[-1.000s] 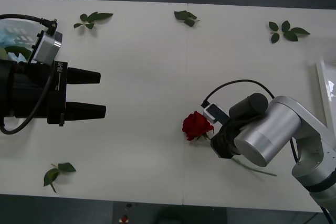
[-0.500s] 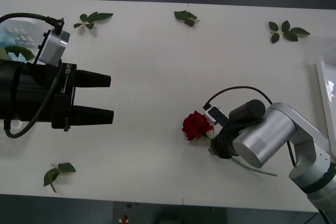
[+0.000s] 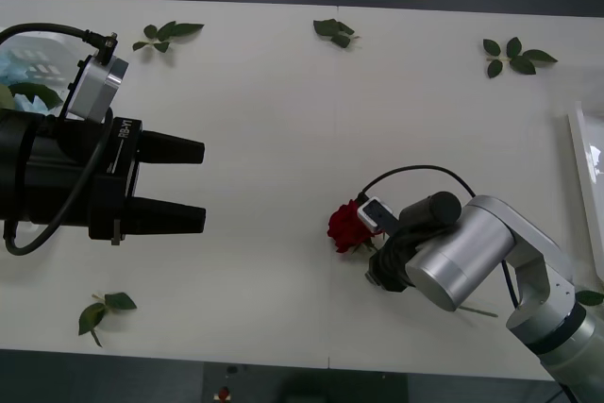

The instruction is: Put the red flowers into the right box and the blue flowers into the left box

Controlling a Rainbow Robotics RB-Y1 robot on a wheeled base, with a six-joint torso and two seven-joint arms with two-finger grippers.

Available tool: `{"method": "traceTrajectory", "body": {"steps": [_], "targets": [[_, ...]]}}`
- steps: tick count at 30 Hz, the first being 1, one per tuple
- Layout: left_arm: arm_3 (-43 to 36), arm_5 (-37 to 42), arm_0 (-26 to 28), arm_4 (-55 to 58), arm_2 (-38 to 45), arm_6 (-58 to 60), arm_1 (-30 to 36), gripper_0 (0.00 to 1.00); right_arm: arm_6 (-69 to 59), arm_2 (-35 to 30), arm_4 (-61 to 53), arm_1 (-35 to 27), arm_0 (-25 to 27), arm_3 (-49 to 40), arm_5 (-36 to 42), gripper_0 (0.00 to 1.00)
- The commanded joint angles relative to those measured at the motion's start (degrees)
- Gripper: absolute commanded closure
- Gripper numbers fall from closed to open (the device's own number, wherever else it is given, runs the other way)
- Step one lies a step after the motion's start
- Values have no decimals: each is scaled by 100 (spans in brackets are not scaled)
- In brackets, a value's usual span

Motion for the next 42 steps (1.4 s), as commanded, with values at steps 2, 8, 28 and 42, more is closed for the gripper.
{"method": "traceTrajectory", "body": {"steps": [2,8,28,42], "targets": [[-140,-11,-169,58,104,5,226,0,-104,-32,62,124,40,-10,3,0],[-140,-11,-169,58,104,5,226,0,-104,12,106,151,40,-1,3,74],[-140,-11,-169,58,104,5,226,0,-165,-67,97,133,-4,-89,29,100],[-140,-11,-169,58,104,5,226,0,-394,-1763,-825,-306,145,-2409,2253,100]]}}
